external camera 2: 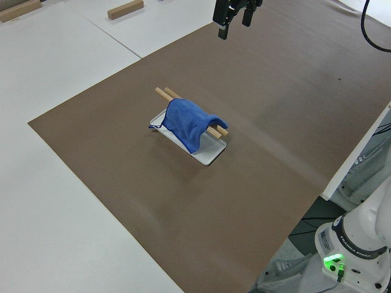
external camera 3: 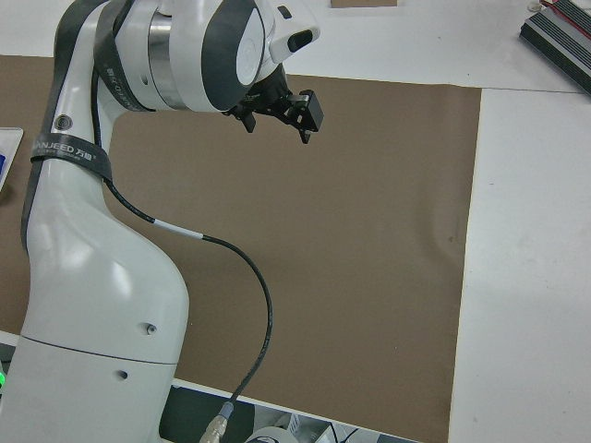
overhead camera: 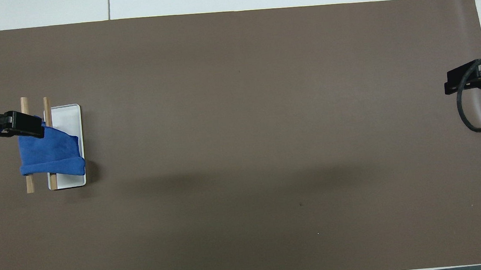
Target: Right arm passes towel to left arm to hang
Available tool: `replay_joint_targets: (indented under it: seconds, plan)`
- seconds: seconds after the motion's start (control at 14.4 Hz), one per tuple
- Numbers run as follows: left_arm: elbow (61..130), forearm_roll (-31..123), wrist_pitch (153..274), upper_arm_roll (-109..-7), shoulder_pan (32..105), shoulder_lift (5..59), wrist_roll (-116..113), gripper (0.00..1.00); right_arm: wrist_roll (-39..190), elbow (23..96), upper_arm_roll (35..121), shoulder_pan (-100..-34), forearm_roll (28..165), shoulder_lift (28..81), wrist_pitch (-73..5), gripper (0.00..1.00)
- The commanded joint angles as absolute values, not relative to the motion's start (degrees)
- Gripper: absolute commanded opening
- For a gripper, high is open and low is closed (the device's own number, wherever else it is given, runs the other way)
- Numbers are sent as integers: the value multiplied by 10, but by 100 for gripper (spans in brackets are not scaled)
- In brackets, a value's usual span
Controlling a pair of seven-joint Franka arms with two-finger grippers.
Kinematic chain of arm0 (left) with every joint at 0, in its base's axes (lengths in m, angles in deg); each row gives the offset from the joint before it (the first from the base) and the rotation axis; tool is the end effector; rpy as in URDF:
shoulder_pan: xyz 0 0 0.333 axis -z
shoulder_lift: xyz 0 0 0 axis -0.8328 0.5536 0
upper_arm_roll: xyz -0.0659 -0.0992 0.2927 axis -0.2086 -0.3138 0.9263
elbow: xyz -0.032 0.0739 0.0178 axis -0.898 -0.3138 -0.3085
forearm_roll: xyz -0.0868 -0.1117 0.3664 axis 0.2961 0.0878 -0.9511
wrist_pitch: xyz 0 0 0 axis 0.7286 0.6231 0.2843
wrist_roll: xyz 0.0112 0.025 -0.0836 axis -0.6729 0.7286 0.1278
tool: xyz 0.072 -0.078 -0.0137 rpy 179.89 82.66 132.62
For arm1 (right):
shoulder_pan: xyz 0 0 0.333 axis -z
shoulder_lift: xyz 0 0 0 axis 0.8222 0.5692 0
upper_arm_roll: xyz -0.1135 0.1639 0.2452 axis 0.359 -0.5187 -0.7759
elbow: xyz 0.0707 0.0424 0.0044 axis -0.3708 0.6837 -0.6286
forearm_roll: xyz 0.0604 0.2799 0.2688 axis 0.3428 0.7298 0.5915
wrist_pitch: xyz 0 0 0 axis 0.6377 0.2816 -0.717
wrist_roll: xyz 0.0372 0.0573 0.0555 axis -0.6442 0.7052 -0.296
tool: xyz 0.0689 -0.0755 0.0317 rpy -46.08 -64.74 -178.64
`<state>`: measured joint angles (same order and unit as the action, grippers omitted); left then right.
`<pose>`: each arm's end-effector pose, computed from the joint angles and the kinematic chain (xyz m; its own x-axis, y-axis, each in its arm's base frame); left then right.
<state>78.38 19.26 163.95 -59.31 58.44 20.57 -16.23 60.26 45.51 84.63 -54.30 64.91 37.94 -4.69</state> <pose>0.5400 -0.0590 0.6182 0.9940 -0.1038 -0.0344 -0.1045 -0.9943 -0.0215 0.5445 -0.0065 0.6333 0.9910 -0.1334 -0.0127 -0.1331 -0.9909 0.0210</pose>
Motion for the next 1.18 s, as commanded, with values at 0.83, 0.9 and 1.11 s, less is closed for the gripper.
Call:
replay_joint_targets:
  seconds: [0.83, 0.9, 1.11]
  plan:
    - [805, 190, 1663, -587, 591, 196, -167, 100, 676, 452, 853, -528, 650, 371, -31, 100]
    - [805, 190, 1663, -586, 592, 196, -167, 100, 676, 452, 852, -520, 651, 372, -34, 100]
    - [805, 190, 1657, -586, 589, 195, -166, 100, 659, 451, 850, -524, 661, 373, -32, 100]
